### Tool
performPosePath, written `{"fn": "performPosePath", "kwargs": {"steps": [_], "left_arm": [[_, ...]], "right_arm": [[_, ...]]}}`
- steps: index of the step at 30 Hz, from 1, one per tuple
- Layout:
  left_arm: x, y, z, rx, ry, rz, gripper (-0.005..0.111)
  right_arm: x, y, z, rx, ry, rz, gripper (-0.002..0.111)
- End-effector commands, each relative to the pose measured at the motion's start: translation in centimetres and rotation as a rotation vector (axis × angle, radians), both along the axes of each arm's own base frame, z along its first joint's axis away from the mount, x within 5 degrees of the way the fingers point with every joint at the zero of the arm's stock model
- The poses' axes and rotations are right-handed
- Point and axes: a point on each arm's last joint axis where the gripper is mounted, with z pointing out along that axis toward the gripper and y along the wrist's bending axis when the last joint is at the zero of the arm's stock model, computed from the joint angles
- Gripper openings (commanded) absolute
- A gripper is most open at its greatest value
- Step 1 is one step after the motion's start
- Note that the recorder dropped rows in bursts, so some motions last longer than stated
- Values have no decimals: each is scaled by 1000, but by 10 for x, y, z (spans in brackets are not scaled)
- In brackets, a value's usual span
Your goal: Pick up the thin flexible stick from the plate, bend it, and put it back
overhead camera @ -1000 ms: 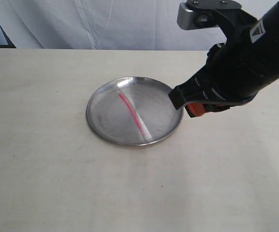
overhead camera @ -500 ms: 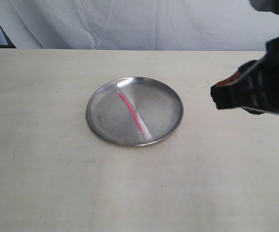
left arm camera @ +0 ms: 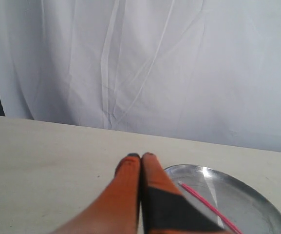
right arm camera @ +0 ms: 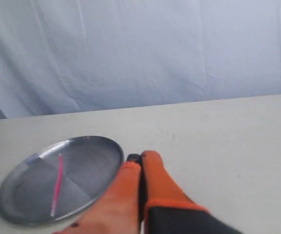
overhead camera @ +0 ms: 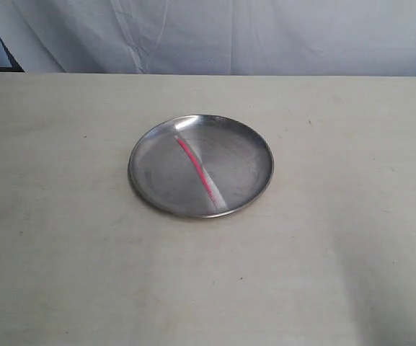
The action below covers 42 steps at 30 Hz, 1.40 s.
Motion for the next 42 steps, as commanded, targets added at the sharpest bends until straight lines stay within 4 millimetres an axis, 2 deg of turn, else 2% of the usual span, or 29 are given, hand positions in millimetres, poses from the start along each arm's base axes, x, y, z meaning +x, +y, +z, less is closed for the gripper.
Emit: {"fn": "performPosePath", "kwargs": {"steps": [1,3,5,42], "left_arm": [[0,0,-1,3,2,-4,0],[0,0,-1,2,2,-6,0],[0,0,-1,2,2,-6,0],[0,0,-1,2,2,-6,0]], "right_arm": [[7,-5,-36,-52,72,-85,-1],[8,-5,-50,-51,120,-82,-1],[8,-5,-55,-50,149,-77,-1],[8,-4,-55,-26,148,-73,-1]]}}
